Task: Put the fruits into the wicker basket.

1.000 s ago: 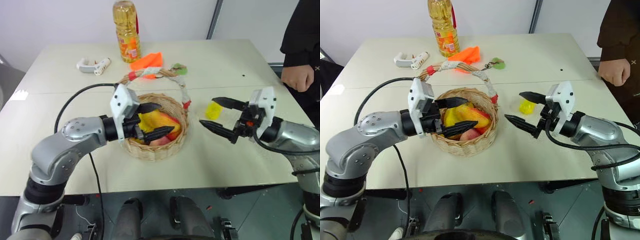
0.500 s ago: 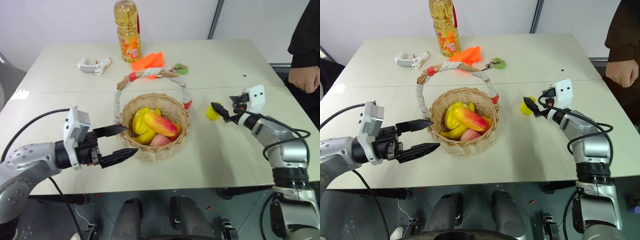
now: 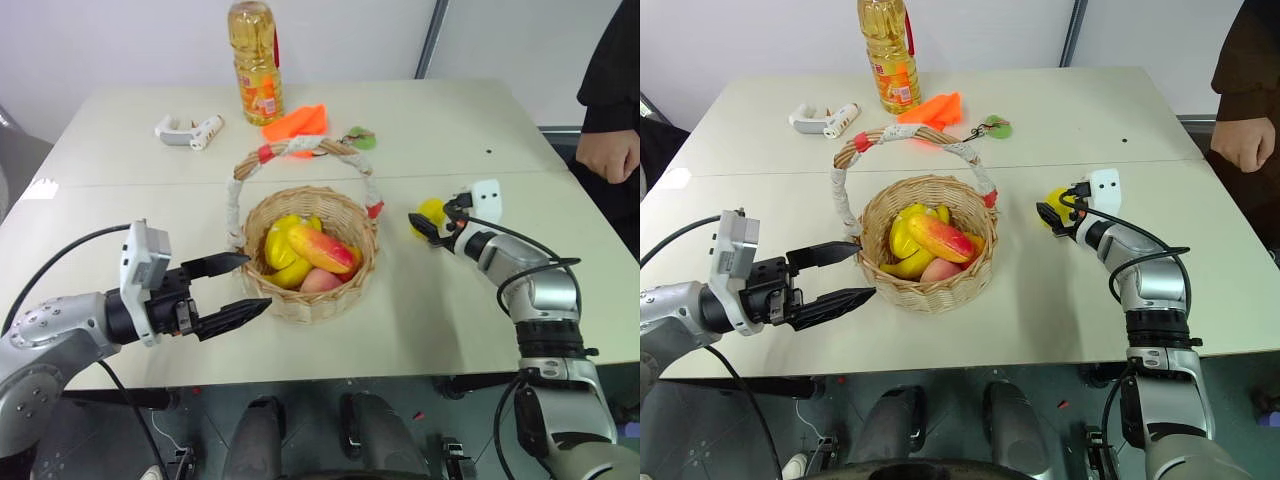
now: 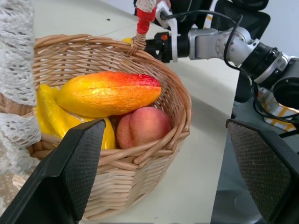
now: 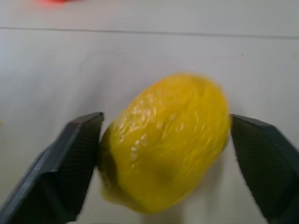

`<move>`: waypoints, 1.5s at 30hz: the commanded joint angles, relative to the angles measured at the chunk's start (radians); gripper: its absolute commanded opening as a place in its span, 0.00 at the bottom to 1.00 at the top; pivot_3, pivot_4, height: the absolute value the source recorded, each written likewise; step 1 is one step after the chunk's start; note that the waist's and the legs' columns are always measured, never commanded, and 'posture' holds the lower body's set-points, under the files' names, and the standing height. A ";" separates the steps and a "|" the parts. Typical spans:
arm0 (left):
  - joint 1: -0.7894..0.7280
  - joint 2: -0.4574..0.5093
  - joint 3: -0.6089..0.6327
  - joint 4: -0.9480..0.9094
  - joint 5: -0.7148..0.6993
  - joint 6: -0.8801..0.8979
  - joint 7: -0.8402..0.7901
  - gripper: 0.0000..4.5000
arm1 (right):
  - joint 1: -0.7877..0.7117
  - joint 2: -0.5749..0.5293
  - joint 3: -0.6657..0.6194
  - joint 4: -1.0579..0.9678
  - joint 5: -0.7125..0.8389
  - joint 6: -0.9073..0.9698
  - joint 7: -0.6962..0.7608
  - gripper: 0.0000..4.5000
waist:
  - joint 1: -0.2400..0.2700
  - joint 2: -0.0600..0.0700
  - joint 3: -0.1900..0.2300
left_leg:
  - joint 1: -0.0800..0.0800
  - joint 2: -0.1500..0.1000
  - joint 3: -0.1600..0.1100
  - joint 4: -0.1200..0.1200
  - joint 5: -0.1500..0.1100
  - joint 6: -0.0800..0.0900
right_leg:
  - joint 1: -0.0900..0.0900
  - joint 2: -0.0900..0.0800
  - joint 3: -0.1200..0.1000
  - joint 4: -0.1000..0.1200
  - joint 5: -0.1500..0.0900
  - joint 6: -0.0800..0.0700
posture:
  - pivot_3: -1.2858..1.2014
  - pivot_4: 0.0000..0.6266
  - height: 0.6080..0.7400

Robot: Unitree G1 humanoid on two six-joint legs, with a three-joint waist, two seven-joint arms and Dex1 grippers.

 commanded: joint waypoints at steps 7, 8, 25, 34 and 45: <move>0.028 -0.003 0.044 0.017 0.020 -0.042 -0.005 1.00 | 0.038 -0.037 -0.043 -0.156 0.020 0.012 0.016 0.66 | -0.001 0.000 0.000 | 0.000 0.000 0.000 0.000 0.000 0.000 | 0.000 0.000 0.000 0.000 0.000 0.000 | 0.52 0.24 1.00; 0.035 -0.004 0.052 0.021 0.022 -0.046 -0.005 1.00 | 0.050 -0.048 -0.047 -0.186 0.024 0.015 0.024 0.66 | -0.002 0.001 0.000 | 0.000 0.000 0.000 -0.001 0.000 0.000 | -0.001 0.000 0.000 0.000 0.000 0.000 | 0.52 0.24 1.00; 0.100 -0.082 0.111 0.145 0.064 -0.168 -0.054 1.00 | 0.182 -0.195 0.106 -0.935 0.414 0.204 0.266 0.66 | -0.027 0.001 0.001 | 0.004 0.001 -0.001 -0.001 -0.001 0.001 | 0.000 0.002 0.001 -0.001 0.001 -0.002 | 0.52 0.24 1.00; 0.133 -0.096 0.115 0.119 0.067 -0.183 -0.050 1.00 | 0.006 0.015 0.343 -0.815 0.224 0.248 0.062 0.94 | -0.017 0.001 0.000 | -0.004 0.000 0.000 -0.003 -0.001 0.001 | -0.006 0.000 0.001 -0.002 0.000 -0.002 | 0.52 0.24 1.00; 0.142 -0.121 0.086 0.105 0.084 -0.190 -0.041 1.00 | 0.215 -0.188 0.095 -0.976 0.467 0.233 0.307 0.99 | 0.001 0.000 0.000 | -0.003 0.000 0.000 -0.002 -0.001 0.001 | -0.005 0.000 0.001 -0.002 0.000 -0.002 | 0.52 0.24 1.00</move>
